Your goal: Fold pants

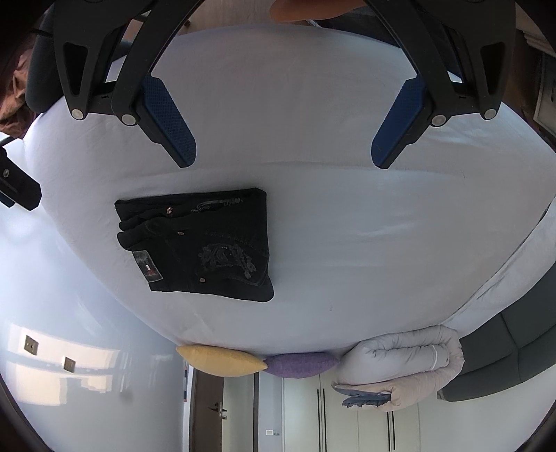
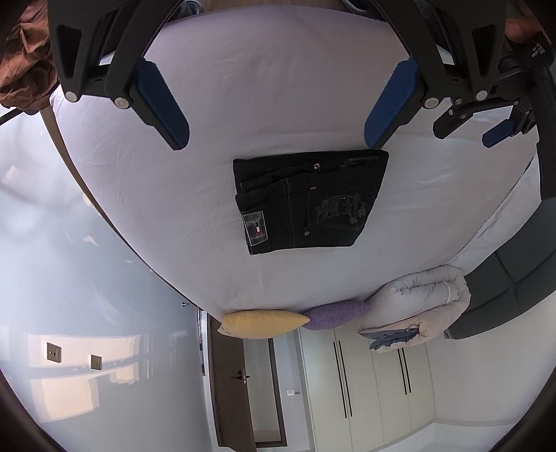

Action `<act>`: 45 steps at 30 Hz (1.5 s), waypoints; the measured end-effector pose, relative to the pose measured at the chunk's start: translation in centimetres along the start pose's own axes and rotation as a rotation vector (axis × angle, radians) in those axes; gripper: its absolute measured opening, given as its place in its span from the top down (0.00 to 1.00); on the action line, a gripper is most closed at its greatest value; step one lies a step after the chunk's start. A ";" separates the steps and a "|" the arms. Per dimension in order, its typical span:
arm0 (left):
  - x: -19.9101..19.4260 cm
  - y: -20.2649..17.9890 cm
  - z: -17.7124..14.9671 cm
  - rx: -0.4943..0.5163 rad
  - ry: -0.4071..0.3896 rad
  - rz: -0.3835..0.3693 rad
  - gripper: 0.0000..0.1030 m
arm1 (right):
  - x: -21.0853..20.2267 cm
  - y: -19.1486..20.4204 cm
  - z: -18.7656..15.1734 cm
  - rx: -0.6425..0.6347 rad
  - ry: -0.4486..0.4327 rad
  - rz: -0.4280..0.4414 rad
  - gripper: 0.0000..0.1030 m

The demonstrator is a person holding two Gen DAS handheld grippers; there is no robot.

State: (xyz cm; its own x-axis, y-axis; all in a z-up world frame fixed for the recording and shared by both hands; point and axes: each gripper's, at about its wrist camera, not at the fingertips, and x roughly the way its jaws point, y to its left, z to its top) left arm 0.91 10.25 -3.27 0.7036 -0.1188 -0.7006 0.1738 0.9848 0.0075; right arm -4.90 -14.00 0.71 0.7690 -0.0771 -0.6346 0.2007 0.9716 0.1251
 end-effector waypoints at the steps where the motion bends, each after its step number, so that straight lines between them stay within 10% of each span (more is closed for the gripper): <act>1: 0.1 0.0 0.0 0.000 -0.001 0.001 0.00 | 0.0 0.0 0.0 -0.001 0.002 0.000 0.00; 45: 0.7 0.1 -0.2 -0.011 0.000 0.004 0.00 | 1.4 0.8 -1.2 -0.006 0.065 0.006 0.00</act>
State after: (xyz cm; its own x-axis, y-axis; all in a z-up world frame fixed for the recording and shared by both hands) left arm 1.23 10.33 -3.89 0.7044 -0.1144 -0.7005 0.1631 0.9866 0.0029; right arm -4.41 -13.11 -0.96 0.7288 -0.0567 -0.6824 0.1923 0.9734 0.1245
